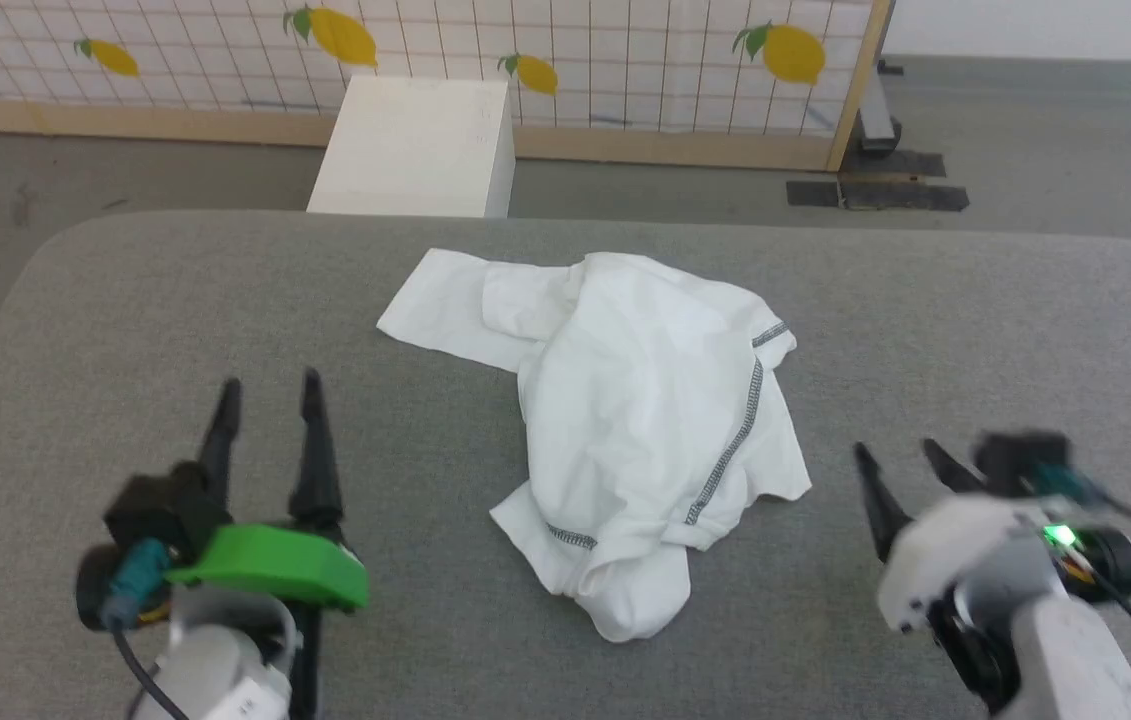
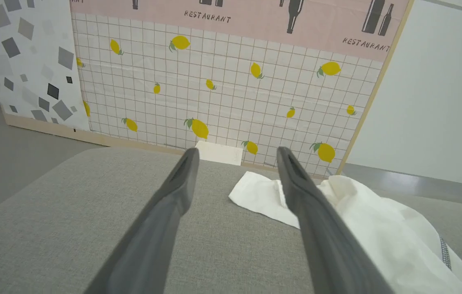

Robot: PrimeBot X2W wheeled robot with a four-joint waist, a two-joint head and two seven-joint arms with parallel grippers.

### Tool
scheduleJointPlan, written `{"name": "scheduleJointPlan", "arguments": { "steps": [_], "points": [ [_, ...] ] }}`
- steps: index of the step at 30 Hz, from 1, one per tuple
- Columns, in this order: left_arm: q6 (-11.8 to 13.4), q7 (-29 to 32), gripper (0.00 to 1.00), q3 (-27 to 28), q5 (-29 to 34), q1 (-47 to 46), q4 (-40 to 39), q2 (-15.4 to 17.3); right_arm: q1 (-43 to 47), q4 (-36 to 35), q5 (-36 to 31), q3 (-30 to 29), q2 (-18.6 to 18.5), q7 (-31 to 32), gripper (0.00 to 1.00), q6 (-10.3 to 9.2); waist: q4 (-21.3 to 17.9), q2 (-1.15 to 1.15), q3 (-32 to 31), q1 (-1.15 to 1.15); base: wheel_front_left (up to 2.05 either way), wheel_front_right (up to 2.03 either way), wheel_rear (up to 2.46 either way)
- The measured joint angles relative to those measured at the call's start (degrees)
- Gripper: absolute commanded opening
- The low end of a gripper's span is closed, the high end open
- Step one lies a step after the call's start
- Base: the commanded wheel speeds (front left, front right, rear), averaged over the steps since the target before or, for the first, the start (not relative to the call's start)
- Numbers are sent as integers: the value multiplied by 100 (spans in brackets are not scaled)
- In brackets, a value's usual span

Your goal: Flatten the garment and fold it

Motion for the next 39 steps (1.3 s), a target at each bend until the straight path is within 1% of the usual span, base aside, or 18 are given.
{"name": "scheduleJointPlan", "arguments": {
  "steps": [5, 7, 11, 16, 17, 18, 20, 22, 24, 25, 29, 30, 32, 34, 35, 36, 38, 39],
  "points": [
    [-236, -4, 100, 44, 437, 313, -108, -379, -1011, 614, -678, 343, 1, 1949, 100, 0, 42, 0, 248, 0, 0, 0, 0],
    [-336, -4, 100, 90, 501, 310, -110, -505, -1289, 837, -873, 467, -5, 2449, 100, 0, 83, 0, 351, 0, 0, 0, 0],
    [-559, -4, 100, 202, 700, 293, -91, -704, -1653, 1215, -1185, 649, -100, 2915, 100, 0, 218, 0, 569, 0, 0, 0, 0],
    [-751, -4, 100, 392, 812, 277, -31, -848, -1806, 1478, -1150, 842, -152, 2955, 100, -2, 381, 0, 798, 0, 0, 0, 0],
    [-778, -4, 100, 448, 824, 277, -21, -879, -1861, 1507, -1093, 886, -152, 2952, 80, -3, 404, 0, 838, 0, 0, 0, 0],
    [-855, -4, 100, 590, 883, 277, 18, -929, -1946, 1538, -878, 1014, -186, 2795, 0, -2, 421, 0, 916, 0, 0, 0, 0],
    [-904, -4, 100, 668, 966, 276, 9, -958, -1949, 1521, -678, 1000, -220, 2646, 0, 3, 389, 0, 922, 0, 0, 0, 0],
    [-949, -4, 100, 737, 1028, 276, 9, -979, -1943, 1468, -417, 767, -285, 2460, 0, 4, 337, 0, 900, 0, 0, 0, 0],
    [-982, -4, 100, 770, 1059, 276, 5, -1001, -1913, 1381, -261, 240, -506, 2321, 0, 3, 284, 0, 857, 0, 0, 0, 0],
    [-1002, -4, 100, 795, 1067, 276, 5, -1027, -1885, 1306, -256, -81, -700, 2267, 0, 3, 257, 0, 827, 0, 0, 0, 0],
    [-1057, -4, 100, 850, 1109, 277, 5, -1088, -1575, 1001, -430, -1279, -1213, 2239, 0, 2, 179, 0, 716, 0, 0, 0, 0],
    [-1073, -4, 100, 860, 1115, 277, 10, -1091, -1431, 927, -517, -1592, -1271, 2260, 0, 2, 161, 0, 692, 0, 0, 0, 0],
    [-1117, -4, 100, 870, 1126, 279, 32, -1096, -1163, 824, -701, -2009, -1300, 2325, 0, 2, 126, 0, 657, 0, 0, 0, 0],
    [-1151, -4, 100, 870, 1140, 283, 83, -1105, -901, 780, -838, -2349, -1236, 2465, 0, 2, 86, 0, 625, 0, 0, 0, 0],
    [-1158, -4, 100, 870, 1149, 286, 111, -1109, -794, 761, -832, -2497, -1145, 2487, 17, 2, 61, 0, 613, 0, 0, 0, 0],
    [-1161, -5, 100, 880, 1149, 287, 143, -1113, -706, 700, -829, -2577, -1042, 2481, 100, 2, 34, 0, 600, 0, 0, 0, 0],
    [-1191, -4, 100, 878, 1149, 288, 194, -1117, -645, 450, -756, -2682, -805, 2227, 100, 2, -13, 0, 576, 0, 0, 0, 0],
    [-1210, -4, 100, 869, 1145, 288, 227, -1121, -645, 258, -712, -2729, -687, 1997, 100, 2, -30, 0, 558, 0, 0, 0, 0]
  ]
}}
